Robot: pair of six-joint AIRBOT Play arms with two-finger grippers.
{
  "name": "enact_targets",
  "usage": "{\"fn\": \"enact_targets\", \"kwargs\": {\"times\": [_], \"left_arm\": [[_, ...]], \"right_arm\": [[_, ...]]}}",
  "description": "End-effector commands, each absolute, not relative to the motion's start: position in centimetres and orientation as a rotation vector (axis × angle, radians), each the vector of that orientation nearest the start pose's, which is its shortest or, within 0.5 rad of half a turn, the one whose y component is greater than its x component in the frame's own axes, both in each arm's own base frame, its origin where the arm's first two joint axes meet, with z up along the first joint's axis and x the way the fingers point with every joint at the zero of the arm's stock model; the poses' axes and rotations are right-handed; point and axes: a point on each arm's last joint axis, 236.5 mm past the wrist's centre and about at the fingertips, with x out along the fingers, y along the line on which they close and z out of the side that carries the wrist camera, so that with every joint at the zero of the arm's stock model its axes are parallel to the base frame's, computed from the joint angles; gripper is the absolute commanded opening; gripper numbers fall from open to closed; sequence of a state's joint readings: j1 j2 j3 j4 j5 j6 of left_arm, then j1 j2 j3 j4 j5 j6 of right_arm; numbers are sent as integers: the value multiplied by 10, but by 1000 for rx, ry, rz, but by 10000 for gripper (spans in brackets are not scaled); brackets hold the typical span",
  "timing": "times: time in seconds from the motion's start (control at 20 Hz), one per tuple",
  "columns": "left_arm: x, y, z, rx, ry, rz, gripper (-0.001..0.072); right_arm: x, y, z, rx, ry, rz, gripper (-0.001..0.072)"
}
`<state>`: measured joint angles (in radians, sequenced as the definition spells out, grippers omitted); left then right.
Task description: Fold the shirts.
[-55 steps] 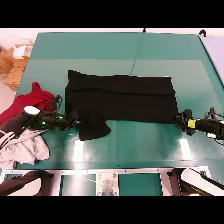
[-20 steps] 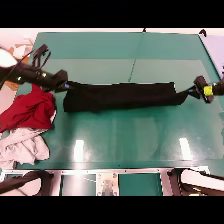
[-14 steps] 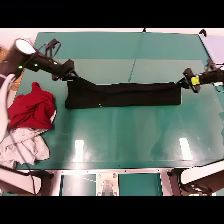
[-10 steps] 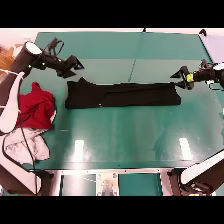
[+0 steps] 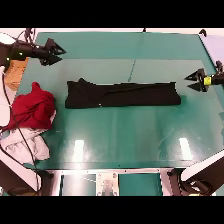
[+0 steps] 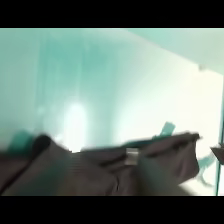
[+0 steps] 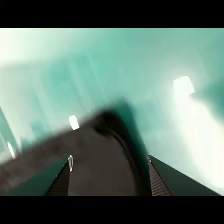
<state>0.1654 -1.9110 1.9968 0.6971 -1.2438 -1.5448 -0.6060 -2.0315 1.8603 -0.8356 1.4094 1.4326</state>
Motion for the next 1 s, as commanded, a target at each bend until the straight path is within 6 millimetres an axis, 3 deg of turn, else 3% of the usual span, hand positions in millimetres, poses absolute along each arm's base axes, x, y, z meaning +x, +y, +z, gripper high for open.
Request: {"fn": "enact_targets", "kwargs": {"times": [0.0,0.3,0.45,0.5,0.7,0.95], "left_arm": [[557,-91,88,-752,1087,-502,45],[544,-138,81,-650,1133,-576,27],[533,-174,81,-576,1141,-657,27],[529,-185,79,-554,1152,-677,27],[510,-226,48,-387,1229,-685,27],[487,-351,-16,-300,1229,-814,27]], "right_arm": [[471,-140,-80,902,1312,181,554],[474,-81,-119,838,1415,342,529],[475,-68,-117,786,1423,401,171],[474,-68,-110,772,1424,422,44],[484,-75,-63,714,1383,454,19],[484,-51,28,620,1271,532,20]]}}
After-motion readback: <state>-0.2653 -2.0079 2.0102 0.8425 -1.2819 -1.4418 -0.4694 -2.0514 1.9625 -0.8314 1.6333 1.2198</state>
